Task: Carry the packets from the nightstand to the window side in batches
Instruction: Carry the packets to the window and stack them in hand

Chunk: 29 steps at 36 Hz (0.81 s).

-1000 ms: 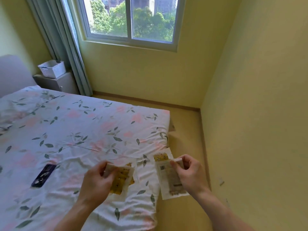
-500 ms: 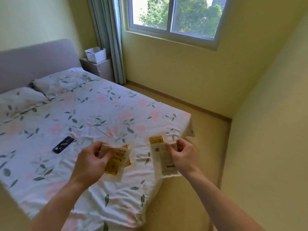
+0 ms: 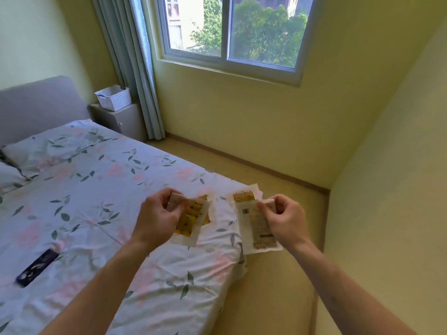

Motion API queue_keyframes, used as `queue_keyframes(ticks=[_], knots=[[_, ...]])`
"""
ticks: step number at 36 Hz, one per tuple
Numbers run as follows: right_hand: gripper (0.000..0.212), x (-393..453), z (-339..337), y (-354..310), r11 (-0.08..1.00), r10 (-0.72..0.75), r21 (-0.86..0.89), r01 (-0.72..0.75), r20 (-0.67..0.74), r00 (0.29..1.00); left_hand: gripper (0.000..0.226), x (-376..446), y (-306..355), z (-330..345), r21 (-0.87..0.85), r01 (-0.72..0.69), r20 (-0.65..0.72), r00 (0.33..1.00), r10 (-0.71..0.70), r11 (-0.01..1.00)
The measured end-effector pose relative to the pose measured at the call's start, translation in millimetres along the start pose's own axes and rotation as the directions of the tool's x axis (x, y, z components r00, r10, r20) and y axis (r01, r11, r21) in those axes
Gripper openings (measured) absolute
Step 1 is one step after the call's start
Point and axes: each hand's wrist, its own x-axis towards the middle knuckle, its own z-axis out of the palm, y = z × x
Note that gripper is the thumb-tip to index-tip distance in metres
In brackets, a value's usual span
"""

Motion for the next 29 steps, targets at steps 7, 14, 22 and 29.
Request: queue_keyframes(ticks=[7,14,22,29], knots=[[0.029,126,-61,30,0.999,-0.01,-0.035,0.008,-0.06,0.998,0.01,113,48,100,0.023,-0.091,0.062,0.994,0.089,0.996],[0.027,252,-107,66,1.0,-0.025,-0.003,0.025,-0.009,1.0,0.008,201,67,180,0.046,-0.037,-0.012,0.999,0.037,0.998],[0.027,408,-140,75,0.999,-0.047,0.019,0.044,0.153,0.987,0.009,274,93,223,0.021,0.079,-0.206,0.976,-0.073,0.997],[0.026,510,-124,64,0.991,-0.126,0.073,0.11,0.287,0.95,0.006,330,98,234,-0.015,0.151,-0.359,0.922,-0.146,0.988]])
